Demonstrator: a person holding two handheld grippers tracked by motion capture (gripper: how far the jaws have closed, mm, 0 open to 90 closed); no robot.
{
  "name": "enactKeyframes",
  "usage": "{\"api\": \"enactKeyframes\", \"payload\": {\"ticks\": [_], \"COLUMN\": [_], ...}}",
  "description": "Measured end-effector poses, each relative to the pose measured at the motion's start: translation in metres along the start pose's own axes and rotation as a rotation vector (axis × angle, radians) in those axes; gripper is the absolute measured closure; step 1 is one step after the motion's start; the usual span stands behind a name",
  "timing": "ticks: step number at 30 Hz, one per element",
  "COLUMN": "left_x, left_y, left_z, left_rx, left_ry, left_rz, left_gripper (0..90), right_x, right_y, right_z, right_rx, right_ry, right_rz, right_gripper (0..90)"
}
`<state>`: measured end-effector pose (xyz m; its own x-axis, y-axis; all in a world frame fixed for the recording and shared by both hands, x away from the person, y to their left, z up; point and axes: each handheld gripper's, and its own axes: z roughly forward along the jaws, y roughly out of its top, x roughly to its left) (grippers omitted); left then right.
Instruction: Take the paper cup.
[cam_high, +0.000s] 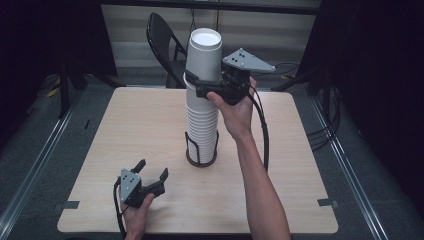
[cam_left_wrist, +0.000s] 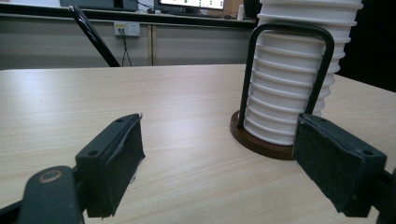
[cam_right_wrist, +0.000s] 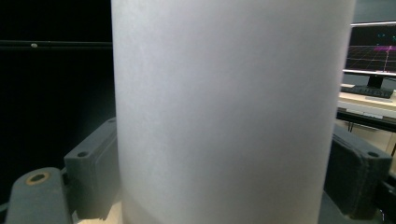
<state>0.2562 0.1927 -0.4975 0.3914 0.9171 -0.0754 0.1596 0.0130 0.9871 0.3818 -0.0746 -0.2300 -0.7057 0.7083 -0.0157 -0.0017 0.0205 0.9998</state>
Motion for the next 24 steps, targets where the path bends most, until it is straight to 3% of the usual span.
{"api": "enactKeyframes", "payload": {"ticks": [24], "left_x": [0.0], "left_y": [0.0], "left_z": [0.0], "left_rx": [-0.002], "left_ry": [0.0], "left_rz": [-0.004], "left_gripper": [16.3], "right_x": [-0.004], "right_y": [0.025], "right_z": [-0.013], "right_rx": [-0.085], "right_ry": [0.018], "right_rz": [0.055], "right_gripper": [12.9]}}
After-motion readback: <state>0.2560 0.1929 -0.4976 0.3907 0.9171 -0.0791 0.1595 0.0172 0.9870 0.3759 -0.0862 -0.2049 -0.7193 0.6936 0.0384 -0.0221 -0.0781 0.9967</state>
